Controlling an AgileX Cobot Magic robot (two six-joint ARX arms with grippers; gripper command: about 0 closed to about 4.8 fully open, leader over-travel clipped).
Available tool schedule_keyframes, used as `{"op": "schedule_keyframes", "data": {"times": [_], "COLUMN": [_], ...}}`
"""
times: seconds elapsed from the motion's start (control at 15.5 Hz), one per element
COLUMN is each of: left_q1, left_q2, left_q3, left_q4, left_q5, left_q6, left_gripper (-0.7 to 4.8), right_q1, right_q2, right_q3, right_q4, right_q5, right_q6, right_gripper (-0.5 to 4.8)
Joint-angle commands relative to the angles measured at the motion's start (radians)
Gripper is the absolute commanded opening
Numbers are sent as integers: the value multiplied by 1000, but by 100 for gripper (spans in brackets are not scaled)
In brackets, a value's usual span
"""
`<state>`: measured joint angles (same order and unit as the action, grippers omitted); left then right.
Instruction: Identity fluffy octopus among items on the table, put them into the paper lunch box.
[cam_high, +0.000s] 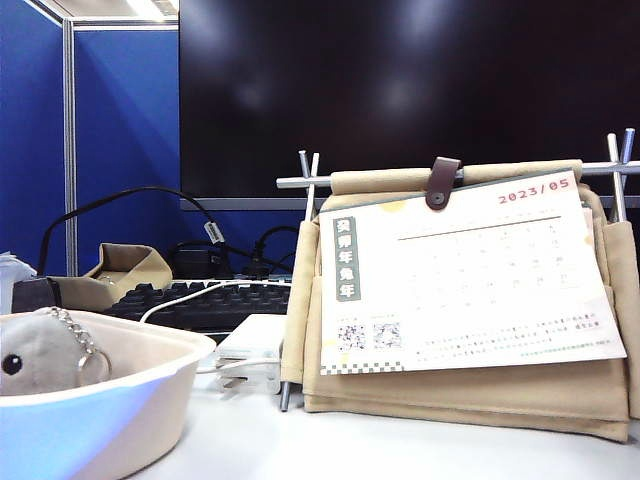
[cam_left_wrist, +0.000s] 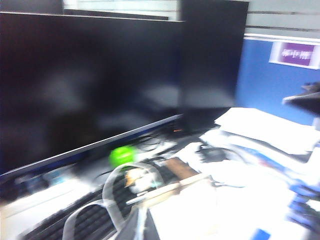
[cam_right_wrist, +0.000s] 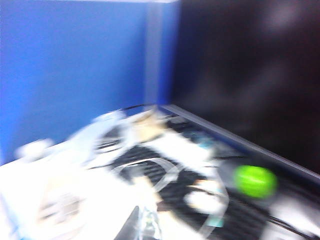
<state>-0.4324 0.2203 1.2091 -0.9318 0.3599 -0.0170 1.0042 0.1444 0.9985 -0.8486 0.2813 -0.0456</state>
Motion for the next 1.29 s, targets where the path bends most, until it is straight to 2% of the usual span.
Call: {"op": "schedule_keyframes", "data": {"times": [0.06,0.19,0.26,0.39,0.52,0.65,0.77,1.1,1.29], "left_q1": [1,1,1,1,1,1,1,0,0], "left_q2": [-18,-18,-18,-18,-13,-3,21,45,45], "left_q3": [-8,-43,-78,-190,-342,-504,-647,-835,-849], "left_q4": [-32,54,120,282,435,605,716,714,698], "left_q5": [-150,-119,-119,-122,-176,-266,-270,-267,-268], "left_q6": [2,6,10,47,78,80,80,79,-32], "left_gripper": [-6,-6,-6,-6,-6,-5,-5,-5,-5], "right_q1": [0,-1,0,1,1,1,1,1,2], "right_q2": [-10,-5,-6,-6,-6,-6,-6,-7,-8], "right_q3": [0,-35,-80,-173,-262,-338,-415,-627,-720], "right_q4": [-2,29,61,119,204,325,438,495,483], "right_q5": [113,108,120,208,260,263,259,255,212], "right_q6": [-12,-61,-130,-232,-247,-243,-242,-124,-62], "right_gripper": [-6,-6,-6,-6,-6,-6,-6,-6,-6]}}
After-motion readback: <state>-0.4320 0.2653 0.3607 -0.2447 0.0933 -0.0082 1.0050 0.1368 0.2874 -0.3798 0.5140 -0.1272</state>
